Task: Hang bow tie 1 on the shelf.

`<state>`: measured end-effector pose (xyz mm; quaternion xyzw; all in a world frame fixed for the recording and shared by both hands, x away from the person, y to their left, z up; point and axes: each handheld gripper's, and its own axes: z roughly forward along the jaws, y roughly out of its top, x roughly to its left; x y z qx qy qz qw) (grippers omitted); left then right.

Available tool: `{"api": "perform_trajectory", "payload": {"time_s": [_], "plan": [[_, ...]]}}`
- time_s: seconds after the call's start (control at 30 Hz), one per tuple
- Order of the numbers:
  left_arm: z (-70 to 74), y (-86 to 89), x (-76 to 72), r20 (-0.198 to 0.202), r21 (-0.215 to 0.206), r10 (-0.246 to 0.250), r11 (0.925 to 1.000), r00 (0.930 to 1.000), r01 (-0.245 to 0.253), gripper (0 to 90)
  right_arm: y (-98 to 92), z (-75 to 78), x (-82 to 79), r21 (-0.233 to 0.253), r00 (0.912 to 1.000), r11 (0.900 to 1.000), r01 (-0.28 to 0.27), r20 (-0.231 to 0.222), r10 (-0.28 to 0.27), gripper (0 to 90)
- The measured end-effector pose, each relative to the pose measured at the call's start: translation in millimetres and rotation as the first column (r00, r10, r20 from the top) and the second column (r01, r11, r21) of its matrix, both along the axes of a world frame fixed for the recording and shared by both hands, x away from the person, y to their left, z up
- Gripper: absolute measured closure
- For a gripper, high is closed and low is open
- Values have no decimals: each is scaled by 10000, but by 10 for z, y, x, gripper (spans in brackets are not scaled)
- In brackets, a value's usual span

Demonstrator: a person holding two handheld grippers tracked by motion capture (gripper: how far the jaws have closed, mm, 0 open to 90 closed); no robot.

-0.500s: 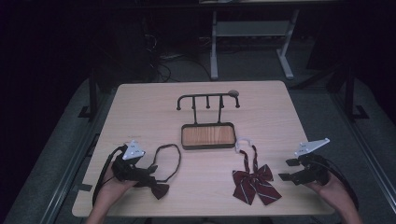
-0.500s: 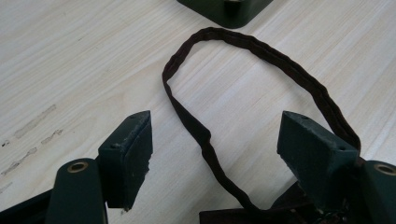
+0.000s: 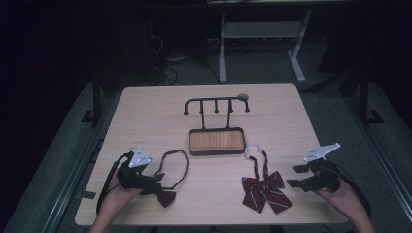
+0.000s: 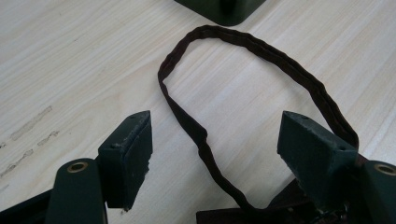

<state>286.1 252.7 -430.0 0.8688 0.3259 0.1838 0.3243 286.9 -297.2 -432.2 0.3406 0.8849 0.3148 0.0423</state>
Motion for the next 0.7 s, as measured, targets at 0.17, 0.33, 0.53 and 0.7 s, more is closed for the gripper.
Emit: {"api": "perform_trajectory", "payload": {"time_s": [0.17,0.33,0.53,0.7], "plan": [[10,13,-1,39,-52,48,10000,10000,-47,270,105,59,16,-218,10000,9998,-34,-59,32,350],[4,7,0,47,-80,51,10000,10000,-51,268,193,109,30,-495,9999,9986,-167,-14,167,363],[11,23,15,72,-142,71,9999,9999,-70,265,316,181,127,-780,9983,9952,-587,-97,581,396],[19,34,6,125,-141,196,9997,9997,-194,266,491,300,230,-1171,9944,9874,-1061,-150,1050,447]]}}
